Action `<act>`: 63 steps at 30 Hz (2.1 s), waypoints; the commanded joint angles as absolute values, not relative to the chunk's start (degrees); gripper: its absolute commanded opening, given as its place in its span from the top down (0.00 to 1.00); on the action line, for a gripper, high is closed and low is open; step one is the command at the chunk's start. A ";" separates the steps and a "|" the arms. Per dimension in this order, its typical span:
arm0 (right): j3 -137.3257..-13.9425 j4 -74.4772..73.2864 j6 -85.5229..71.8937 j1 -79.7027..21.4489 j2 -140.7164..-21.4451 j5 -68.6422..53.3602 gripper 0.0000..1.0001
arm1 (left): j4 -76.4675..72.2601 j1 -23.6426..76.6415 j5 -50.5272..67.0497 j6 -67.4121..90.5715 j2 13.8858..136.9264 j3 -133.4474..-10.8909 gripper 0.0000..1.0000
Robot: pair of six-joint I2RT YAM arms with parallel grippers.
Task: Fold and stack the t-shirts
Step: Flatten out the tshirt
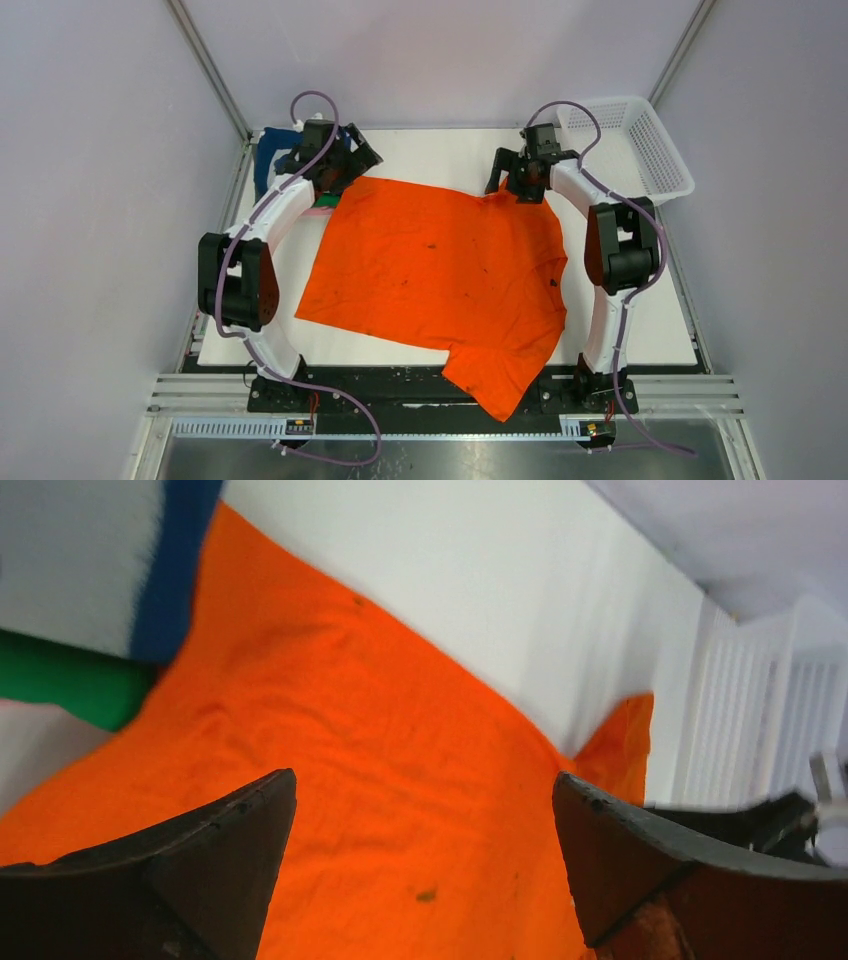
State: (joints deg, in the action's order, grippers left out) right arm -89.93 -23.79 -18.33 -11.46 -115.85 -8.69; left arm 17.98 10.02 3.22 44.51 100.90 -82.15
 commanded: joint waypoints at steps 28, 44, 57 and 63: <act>-77.07 -29.58 -24.18 -16.10 -106.03 -3.00 0.01 | 18.15 12.28 7.10 43.26 99.33 -65.12 0.01; -99.39 -37.84 -25.22 -9.26 -126.56 -11.16 0.00 | 15.24 13.18 5.49 53.50 108.03 -68.99 0.01; -143.30 -54.15 -21.31 -5.63 -150.02 -9.28 0.00 | 16.56 13.55 7.73 52.60 113.80 -77.35 0.01; -142.39 -50.95 -16.21 -6.03 -142.42 -8.32 0.01 | 19.72 14.01 2.66 47.44 102.01 -75.42 0.01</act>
